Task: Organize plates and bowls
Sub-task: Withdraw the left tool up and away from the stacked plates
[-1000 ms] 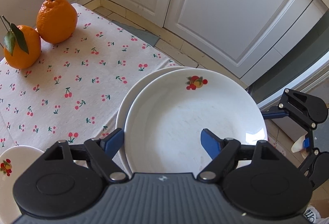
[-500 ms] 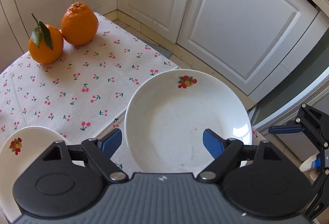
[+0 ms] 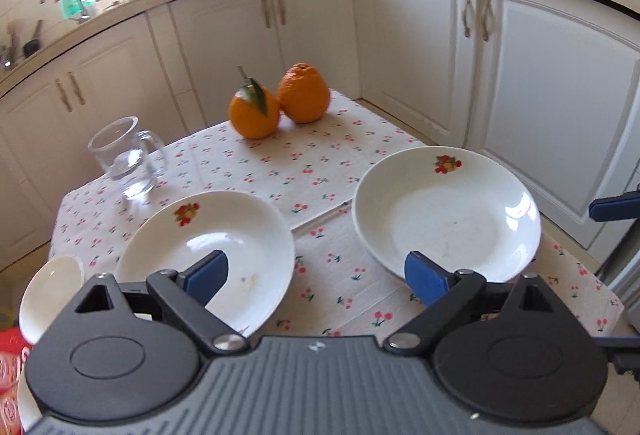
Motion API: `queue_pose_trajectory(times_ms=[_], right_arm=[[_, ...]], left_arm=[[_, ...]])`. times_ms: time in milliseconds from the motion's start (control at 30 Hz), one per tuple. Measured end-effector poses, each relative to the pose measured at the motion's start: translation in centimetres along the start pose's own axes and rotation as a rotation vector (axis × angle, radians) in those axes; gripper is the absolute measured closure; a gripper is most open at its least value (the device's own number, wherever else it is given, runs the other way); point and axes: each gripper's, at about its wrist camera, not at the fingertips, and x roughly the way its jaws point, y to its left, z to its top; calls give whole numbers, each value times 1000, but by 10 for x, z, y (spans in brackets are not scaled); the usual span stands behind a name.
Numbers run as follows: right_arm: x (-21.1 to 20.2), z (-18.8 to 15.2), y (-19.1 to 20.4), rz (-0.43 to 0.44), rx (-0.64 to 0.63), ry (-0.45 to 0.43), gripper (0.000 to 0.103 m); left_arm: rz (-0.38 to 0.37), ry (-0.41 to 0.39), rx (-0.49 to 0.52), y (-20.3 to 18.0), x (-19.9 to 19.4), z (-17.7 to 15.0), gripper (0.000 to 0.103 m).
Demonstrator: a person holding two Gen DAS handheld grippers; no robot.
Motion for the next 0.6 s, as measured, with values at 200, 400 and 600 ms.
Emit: queue_pose_trajectory(times_ms=[200, 400, 600], right_arm=[[3, 8, 16, 25, -29, -4, 0], [14, 15, 28, 60, -67, 19, 0], [34, 25, 31, 93, -74, 51, 0]], left_arm=[[120, 17, -155, 19, 1, -46, 6], [160, 68, -257, 37, 18, -77, 6], [134, 90, -301, 44, 32, -86, 6]])
